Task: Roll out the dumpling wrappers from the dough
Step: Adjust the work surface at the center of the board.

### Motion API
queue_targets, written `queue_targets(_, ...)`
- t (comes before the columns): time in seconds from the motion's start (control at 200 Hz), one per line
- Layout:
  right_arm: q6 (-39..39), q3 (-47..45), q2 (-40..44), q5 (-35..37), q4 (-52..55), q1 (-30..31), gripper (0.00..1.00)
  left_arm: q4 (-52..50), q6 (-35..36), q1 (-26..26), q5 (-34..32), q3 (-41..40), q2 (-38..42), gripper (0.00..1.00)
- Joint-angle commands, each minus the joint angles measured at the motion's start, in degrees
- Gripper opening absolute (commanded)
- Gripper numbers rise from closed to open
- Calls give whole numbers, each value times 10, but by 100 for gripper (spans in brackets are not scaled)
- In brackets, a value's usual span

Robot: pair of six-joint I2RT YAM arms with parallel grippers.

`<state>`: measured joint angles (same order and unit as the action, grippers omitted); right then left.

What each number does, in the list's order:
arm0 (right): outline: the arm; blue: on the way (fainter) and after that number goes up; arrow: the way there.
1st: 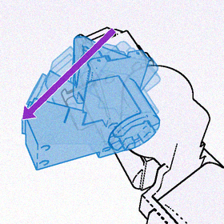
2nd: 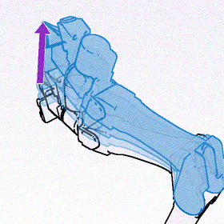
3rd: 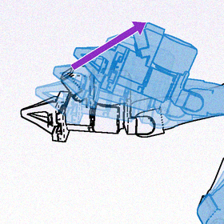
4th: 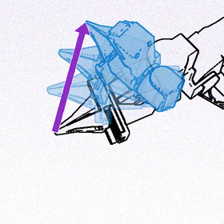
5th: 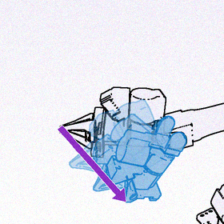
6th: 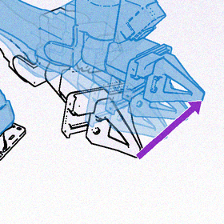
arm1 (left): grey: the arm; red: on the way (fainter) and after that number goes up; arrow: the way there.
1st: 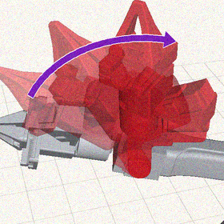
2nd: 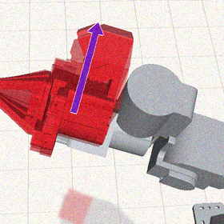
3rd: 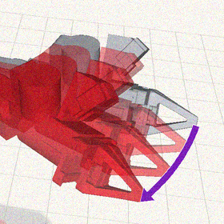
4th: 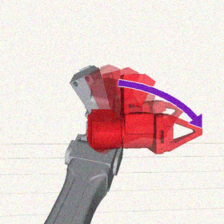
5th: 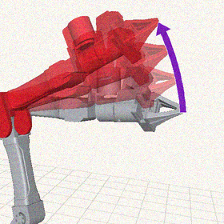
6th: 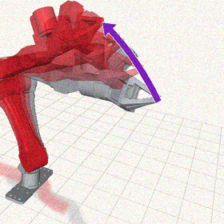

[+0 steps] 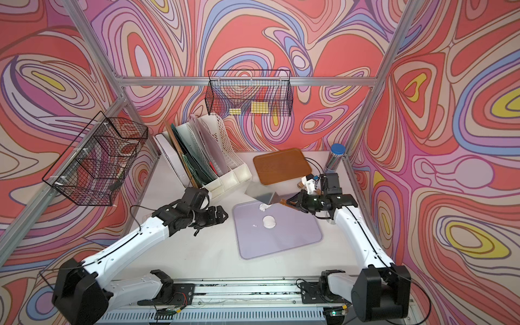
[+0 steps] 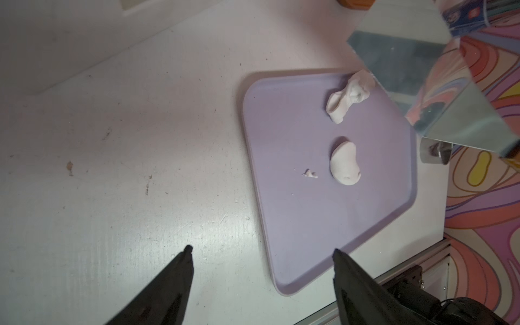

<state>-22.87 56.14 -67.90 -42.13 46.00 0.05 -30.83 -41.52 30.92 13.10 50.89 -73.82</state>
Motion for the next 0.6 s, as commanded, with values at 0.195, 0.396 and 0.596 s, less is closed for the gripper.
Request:
queue_targets(0.195, 35, 66, 42, 131, 241, -91, 0, -34, 77, 22, -74, 162, -232, 64)
queue_targets(0.396, 48, 88, 47, 109, 243, -95, 0, -55, 92, 22, -141, 262, -359, 49)
queue_targets(0.596, 50, 93, 54, 79, 196, -40, 0, -57, 88, 21, -162, 275, -397, 35)
